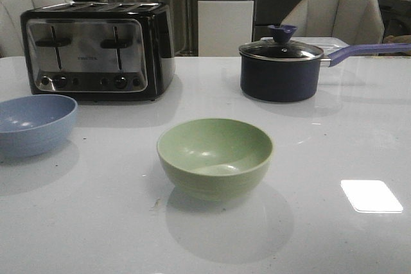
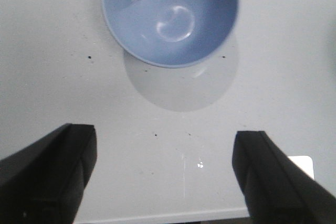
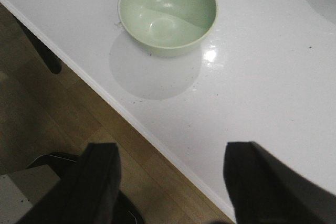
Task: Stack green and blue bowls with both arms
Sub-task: 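Move the left gripper down onto the light blue bowl's rim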
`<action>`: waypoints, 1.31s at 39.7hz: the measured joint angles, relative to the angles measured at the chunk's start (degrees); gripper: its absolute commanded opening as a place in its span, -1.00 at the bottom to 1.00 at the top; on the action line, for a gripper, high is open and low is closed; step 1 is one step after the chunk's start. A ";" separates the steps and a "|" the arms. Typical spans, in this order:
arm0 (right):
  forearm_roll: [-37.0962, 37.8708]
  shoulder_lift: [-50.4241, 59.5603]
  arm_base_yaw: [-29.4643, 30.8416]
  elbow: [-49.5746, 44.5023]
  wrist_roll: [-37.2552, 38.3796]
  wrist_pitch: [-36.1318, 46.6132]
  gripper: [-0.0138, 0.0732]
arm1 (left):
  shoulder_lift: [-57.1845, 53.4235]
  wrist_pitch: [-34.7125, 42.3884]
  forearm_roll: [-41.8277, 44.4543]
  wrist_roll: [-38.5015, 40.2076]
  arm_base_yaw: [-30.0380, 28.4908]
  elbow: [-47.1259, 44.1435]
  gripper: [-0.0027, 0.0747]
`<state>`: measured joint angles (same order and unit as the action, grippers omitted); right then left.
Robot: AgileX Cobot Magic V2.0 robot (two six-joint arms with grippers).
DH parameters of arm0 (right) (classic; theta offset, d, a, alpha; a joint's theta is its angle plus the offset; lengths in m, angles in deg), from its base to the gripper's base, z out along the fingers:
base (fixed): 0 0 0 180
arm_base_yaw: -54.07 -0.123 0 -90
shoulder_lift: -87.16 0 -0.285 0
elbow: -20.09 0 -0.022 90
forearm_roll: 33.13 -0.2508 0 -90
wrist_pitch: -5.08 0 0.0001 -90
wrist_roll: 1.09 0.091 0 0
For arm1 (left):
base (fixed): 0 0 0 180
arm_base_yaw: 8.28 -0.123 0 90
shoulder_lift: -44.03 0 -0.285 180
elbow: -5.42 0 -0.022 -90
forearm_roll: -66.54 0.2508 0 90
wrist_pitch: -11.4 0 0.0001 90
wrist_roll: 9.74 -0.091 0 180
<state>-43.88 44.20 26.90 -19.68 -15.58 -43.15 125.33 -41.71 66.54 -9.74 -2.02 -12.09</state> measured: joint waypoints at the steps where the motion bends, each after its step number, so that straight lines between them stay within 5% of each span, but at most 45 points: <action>1: 0.00 0.00 0.00 0.00 0.00 0.00 0.53 | 1.35 -0.09 0.00 0.00 -0.98 0.63 0.57; 11: 0.00 0.00 0.00 0.00 0.00 0.00 0.53 | 12.87 -0.09 0.00 0.00 -6.26 8.61 0.57; 28: 0.00 0.00 0.00 0.00 0.00 0.00 0.53 | 30.33 1.36 0.00 0.00 -6.51 20.67 0.57; 43: 0.00 0.00 0.00 0.00 0.00 0.00 0.53 | 38.13 1.74 0.00 0.00 -6.51 22.52 0.57; 52: 0.00 0.00 0.00 0.00 0.00 0.00 0.53 | 38.62 1.64 -0.47 0.00 -6.51 22.64 0.14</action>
<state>-43.88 44.20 26.90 -19.68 -15.58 -43.15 163.95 -40.07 66.07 -9.74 -8.53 10.55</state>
